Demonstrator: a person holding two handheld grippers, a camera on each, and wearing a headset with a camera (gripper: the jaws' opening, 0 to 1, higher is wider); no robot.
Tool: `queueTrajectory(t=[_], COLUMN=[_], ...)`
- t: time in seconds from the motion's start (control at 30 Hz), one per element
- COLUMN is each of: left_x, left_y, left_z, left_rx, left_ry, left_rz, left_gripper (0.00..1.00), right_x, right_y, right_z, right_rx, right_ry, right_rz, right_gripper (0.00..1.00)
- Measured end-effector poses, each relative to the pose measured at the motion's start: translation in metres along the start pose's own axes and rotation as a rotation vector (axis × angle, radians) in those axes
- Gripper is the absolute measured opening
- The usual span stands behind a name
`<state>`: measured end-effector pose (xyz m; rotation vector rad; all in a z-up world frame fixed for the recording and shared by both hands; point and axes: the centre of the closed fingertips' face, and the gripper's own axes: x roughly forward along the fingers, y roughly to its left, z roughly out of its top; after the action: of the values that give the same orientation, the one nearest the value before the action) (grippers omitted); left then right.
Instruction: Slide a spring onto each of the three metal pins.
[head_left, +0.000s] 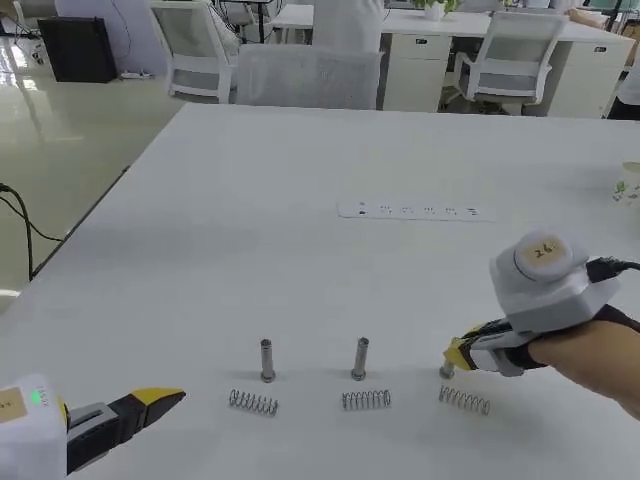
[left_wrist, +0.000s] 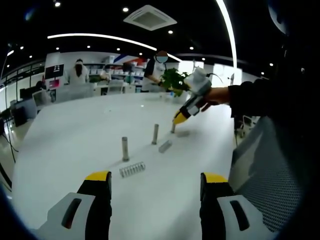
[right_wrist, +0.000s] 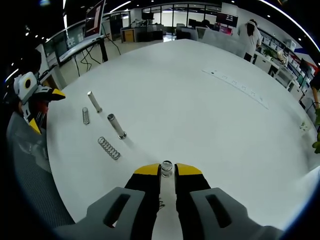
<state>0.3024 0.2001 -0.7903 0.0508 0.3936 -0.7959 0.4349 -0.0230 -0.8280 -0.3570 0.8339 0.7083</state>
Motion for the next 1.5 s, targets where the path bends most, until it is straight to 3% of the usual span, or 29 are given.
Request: queueTrajectory(t=[0.23,0.63,0.97,1.5], left_x=[0.0,0.001,0.0,-0.002], left_y=[0.0,0.001,0.002,0.004], left_z=[0.001,0.002,0.003,0.001], left_rx=[0.006,0.015,0.021,0.012], left_ry=[-0.001,0.004,0.003,0.002], left_rz=[0.0,-0.001,0.003,0.017], left_gripper=[0.68,0.68,0.68,0.68], right_x=[-0.006,-0.016,-0.012,-0.004], right_y=[-0.002,0.012,0.016,0.015], right_z=[-0.008,-0.032,-0.049,-0.065], right_rx=[-0.004,-0.056,-0.087,-0.16], right_ry=[0.006,0.054,0.101,0.17], right_rz=[0.002,0.066,0.092,0.091], right_gripper=[0.09,0.11,0.12,0.09])
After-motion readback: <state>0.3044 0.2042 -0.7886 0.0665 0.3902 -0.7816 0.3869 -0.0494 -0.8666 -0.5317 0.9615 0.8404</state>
